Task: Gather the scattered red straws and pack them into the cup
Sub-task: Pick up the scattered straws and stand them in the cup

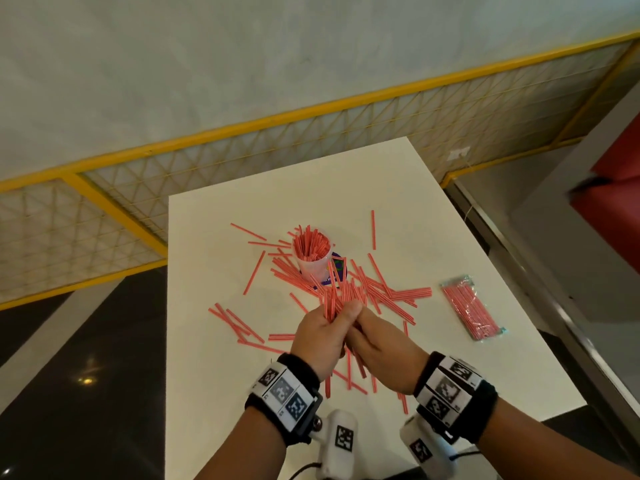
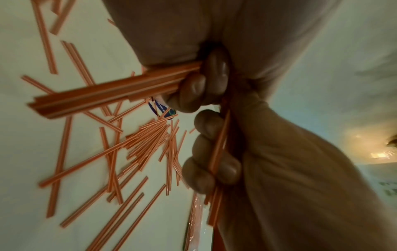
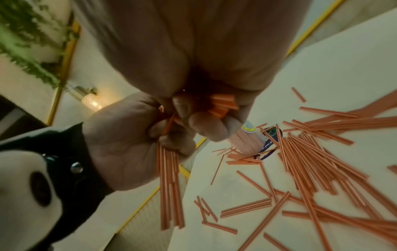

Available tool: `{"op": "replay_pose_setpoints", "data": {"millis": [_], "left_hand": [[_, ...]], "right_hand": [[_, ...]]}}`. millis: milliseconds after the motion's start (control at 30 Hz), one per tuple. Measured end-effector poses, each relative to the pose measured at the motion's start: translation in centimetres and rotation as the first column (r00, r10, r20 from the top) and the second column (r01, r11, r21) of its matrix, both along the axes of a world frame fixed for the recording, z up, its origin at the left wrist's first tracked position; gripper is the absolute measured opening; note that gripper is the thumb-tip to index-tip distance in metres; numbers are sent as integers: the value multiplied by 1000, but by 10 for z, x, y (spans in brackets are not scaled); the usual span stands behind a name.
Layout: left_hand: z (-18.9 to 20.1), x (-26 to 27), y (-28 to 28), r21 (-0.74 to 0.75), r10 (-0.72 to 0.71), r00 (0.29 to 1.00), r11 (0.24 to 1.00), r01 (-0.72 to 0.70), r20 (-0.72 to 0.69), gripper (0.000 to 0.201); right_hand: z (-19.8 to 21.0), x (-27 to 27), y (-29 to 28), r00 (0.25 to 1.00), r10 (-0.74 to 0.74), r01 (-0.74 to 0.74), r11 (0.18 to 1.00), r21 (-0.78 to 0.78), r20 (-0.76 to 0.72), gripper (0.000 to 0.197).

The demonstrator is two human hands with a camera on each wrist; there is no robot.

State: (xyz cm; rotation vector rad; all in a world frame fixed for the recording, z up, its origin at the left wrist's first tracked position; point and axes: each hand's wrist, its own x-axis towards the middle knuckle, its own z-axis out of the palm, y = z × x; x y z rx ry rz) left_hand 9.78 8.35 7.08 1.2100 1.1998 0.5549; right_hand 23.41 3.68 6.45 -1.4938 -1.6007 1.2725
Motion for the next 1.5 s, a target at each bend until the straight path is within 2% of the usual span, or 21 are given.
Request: {"op": "replay_pose_setpoints", "data": {"millis": [100, 167, 267, 333, 433, 533, 633, 700, 767, 867, 933, 1033, 1067, 1133, 1200, 1267, 1367, 1500], "left_hand": [[-3, 1, 4, 99, 43, 997, 994, -37, -63, 38], [1, -1, 7, 164, 133, 984, 980, -113, -121, 40], [14, 2, 9, 234, 183, 979, 959, -157, -93, 47], [25, 7, 5, 272, 165, 984, 952, -141, -69, 49], [33, 12, 3, 326, 167, 986, 933, -154, -12, 51], [36, 16, 0, 349, 101, 990, 928, -129, 99, 45], [48, 18, -6, 357, 26, 993, 932, -66, 114, 36], [53, 20, -8, 346, 34, 990, 935, -79, 133, 28], [51, 19, -7, 350, 73, 986, 929, -122, 149, 27], [42, 16, -4, 335, 133, 975, 923, -188, 181, 41], [37, 15, -4, 297, 131, 977, 938, -177, 166, 49], [27, 10, -6, 270, 115, 990, 954, -133, 82, 52], [23, 7, -6, 265, 110, 992, 957, -121, 58, 53], [17, -2, -9, 247, 114, 993, 963, -110, -5, 59], [13, -13, -11, 245, 145, 987, 962, -125, -64, 58], [6, -25, -14, 239, 173, 981, 960, -148, -89, 55], [-4, -39, -18, 246, 192, 970, 957, -152, -148, 56], [-12, -47, -24, 217, 159, 956, 970, -106, -245, 52]], "right_hand": [[1, 1, -2, 995, -63, 56, 995, -84, -73, 15], [2, 0, -4, 996, -70, 58, 979, -194, -52, 27], [5, -1, -3, 988, 12, -62, 947, -316, -157, 33], [9, -3, -3, 966, 40, -131, 927, -352, -254, 24], [10, -6, 1, 938, -11, -125, 922, -367, -347, 12], [7, -6, 9, 952, -58, -65, 921, -384, -300, 9], [7, -6, 17, 970, -49, -33, 944, -329, -240, 10], [9, -5, 21, 972, -34, -31, 962, -272, -232, 8], [9, -4, 23, 976, -38, -19, 966, -256, -216, 13], [8, -4, 24, 977, 6, -52, 976, -212, -212, 16], [9, -5, 21, 986, 46, -78, 976, -201, -162, 12], [3, -5, 13, 989, 141, -150, 962, -227, -54, 3], [-2, -4, 11, 984, 179, -173, 955, -242, 6, 12], [-20, 4, 9, 941, 257, -192, 941, -280, 219, 27], [-39, 14, 13, 889, 243, -114, 938, -326, 388, 23], [-56, 22, 24, 853, 118, 65, 942, -329, 508, 16], [-72, 28, 47, 764, -10, 289, 900, -328, 645, 35], [-90, 25, 70, 746, 14, 277, 902, -330, 665, 33]]}}
